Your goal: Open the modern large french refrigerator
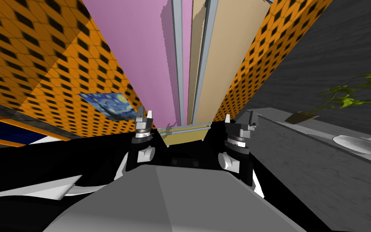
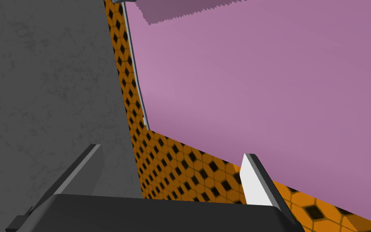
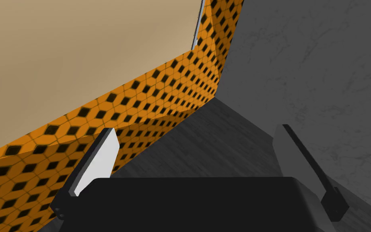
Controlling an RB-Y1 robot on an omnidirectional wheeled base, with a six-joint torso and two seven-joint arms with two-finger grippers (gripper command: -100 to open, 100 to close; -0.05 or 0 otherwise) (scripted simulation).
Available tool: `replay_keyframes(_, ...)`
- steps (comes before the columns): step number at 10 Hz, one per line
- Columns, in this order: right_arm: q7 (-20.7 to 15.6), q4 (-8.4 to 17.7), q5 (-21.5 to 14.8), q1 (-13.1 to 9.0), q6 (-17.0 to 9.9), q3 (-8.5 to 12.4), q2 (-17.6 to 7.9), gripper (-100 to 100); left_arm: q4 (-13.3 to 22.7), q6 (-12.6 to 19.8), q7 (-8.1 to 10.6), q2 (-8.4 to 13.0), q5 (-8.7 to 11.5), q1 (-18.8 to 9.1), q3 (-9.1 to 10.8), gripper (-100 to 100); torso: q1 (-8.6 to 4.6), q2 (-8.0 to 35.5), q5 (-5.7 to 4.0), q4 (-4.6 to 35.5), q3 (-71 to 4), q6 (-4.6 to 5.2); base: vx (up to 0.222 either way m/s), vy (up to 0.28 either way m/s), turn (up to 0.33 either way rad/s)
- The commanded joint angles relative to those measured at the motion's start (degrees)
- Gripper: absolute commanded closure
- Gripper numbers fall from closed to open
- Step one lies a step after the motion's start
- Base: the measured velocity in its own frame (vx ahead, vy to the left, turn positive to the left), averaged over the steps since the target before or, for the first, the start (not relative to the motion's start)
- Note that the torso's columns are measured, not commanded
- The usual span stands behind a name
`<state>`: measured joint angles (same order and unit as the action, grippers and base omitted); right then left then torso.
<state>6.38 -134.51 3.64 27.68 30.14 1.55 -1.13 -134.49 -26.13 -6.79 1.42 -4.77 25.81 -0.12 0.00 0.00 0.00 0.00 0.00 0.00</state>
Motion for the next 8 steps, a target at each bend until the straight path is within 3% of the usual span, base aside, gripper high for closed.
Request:
replay_keyframes(1,0.00,0.00,0.00,0.00,0.00,0.00,0.00,0,0.00,0.00,0.00,0.00,0.00,0.00,0.00,0,0.00,2.32,0.00,2.35,-4.67,0.00,0.000,0.000,0.000)
replay_keyframes(8,0.00,-0.02,0.00,0.00,0.00,0.00,0.00,0,-0.02,0.00,0.00,0.00,0.00,0.00,0.00,0,0.00,31.16,0.00,31.14,-62.27,0.00,0.000,0.000,0.000)
